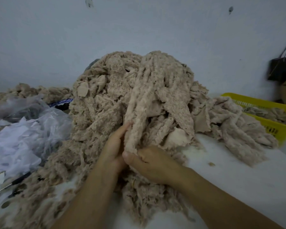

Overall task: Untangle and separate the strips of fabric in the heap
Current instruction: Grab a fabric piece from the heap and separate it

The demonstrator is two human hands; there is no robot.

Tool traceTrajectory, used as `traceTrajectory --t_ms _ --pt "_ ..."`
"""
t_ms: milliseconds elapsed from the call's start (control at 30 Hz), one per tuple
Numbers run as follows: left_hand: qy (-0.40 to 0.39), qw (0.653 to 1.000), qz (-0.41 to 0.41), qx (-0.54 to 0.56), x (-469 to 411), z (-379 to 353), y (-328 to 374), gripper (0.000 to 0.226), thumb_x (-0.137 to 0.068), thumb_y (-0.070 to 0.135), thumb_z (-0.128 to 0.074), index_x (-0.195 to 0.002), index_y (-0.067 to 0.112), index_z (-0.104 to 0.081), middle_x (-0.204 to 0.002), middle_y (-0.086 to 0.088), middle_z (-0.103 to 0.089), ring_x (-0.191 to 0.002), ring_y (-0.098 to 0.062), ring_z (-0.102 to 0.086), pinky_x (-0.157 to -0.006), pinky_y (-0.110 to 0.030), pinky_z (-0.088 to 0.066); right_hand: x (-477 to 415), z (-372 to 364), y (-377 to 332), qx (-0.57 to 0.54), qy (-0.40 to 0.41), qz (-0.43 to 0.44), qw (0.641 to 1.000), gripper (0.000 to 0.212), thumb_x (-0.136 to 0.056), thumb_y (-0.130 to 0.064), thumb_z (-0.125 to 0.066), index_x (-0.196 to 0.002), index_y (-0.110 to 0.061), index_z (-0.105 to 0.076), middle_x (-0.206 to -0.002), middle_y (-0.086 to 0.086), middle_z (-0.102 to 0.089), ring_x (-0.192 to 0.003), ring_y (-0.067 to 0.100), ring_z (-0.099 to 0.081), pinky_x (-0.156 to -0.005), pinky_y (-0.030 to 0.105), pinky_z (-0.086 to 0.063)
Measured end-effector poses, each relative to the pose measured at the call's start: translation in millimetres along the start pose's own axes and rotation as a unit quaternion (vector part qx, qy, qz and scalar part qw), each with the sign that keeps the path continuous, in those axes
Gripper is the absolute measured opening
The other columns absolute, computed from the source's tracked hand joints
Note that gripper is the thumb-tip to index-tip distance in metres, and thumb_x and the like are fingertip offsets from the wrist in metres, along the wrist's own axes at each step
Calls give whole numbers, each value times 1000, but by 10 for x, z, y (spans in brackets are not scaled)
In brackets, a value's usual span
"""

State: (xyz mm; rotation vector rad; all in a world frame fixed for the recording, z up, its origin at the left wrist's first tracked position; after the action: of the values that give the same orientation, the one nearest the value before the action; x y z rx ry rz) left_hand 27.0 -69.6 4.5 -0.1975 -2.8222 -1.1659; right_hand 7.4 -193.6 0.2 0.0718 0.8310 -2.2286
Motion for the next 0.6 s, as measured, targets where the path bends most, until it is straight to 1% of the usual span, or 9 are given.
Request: traceTrajectory --t_ms 100,200,300,400,433,467,500,533,600 --pt "4 995 -37 89 -26 70 77 31 -93 25 -61 -82 3 -79 -84 -10 -74 -70 -21 -74 -67 -33 -61 16 -71 121 -85 24 -74 993 59 -101 -52 -38 -49 -24 -37 -47 -9 -42 -46 5 -39 -54 29 -34" --pt "-46 971 -59 226 -30 217 230 47 -101 29 -45 -62 8 -61 -59 2 -52 -42 -6 -43 -46 -17 -43 -24 -8 333 -169 117 -190 960 55 -102 -48 -36 -53 -23 -41 -49 -13 -45 -49 1 -41 -58 26 -34" --pt "-88 969 -31 229 -29 286 282 61 -106 45 -34 -55 15 -48 -46 5 -36 -38 -6 -22 -41 -14 -27 -68 165 563 -247 269 -310 878 48 -102 -47 -34 -68 -20 -55 -66 -8 -55 -67 13 -53 -64 29 -39" --pt "6 993 -18 118 -71 234 191 51 -102 43 -46 -61 14 -53 -47 6 -36 -34 -7 -28 -36 -16 -29 -51 244 637 -323 313 -327 831 49 -102 -47 -38 -111 -6 -63 -103 5 -66 -75 11 -44 -81 36 -49" --pt "62 997 -38 39 -84 214 159 39 -101 39 -51 -72 14 -59 -51 5 -41 -37 -7 -32 -38 -18 -32 -37 240 632 -323 320 -321 831 57 -101 -46 -41 -122 3 -57 -121 17 -62 -81 18 -54 -93 44 -47" --pt "131 987 -66 -73 -88 201 138 28 -100 36 -55 -85 14 -63 -58 2 -47 -43 -10 -40 -43 -22 -37 -24 234 618 -317 332 -310 832 61 -101 -46 -43 -128 9 -50 -136 24 -52 -119 22 -45 -102 50 -41" --pt "195 957 -96 -191 -75 192 125 22 -100 34 -56 -93 15 -63 -68 -1 -54 -54 -14 -47 -53 -26 -41 -19 223 596 -308 345 -292 837 63 -101 -46 -43 -136 6 -44 -148 20 -42 -126 16 -29 -110 48 -33" --pt "244 919 -133 -280 -75 214 118 19 -100 33 -55 -98 16 -63 -80 -3 -59 -64 -17 -52 -60 -29 -41 -16 208 570 -300 352 -270 844 66 -101 -48 -43 -147 -2 -36 -157 11 -30 -137 24 -37 -115 40 -25" --pt "266 861 -210 -380 -81 258 107 20 -101 30 -52 -114 18 -62 -101 -1 -63 -78 -14 -56 -65 -30 -44 3 193 508 -297 371 -218 852 68 -101 -49 -40 -157 -17 -17 -163 -4 -15 -144 5 -15 -112 25 -13"
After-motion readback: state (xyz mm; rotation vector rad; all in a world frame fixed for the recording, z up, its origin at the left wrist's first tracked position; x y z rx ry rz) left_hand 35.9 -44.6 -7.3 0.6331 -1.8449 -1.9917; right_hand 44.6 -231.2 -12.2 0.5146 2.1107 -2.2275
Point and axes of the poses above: each hand's wrist, its own x-axis away from the middle knuckle, its own z-axis out of the back of the hand, y = z × x, the point moved 1 cm from there along -x, towards the middle knuckle
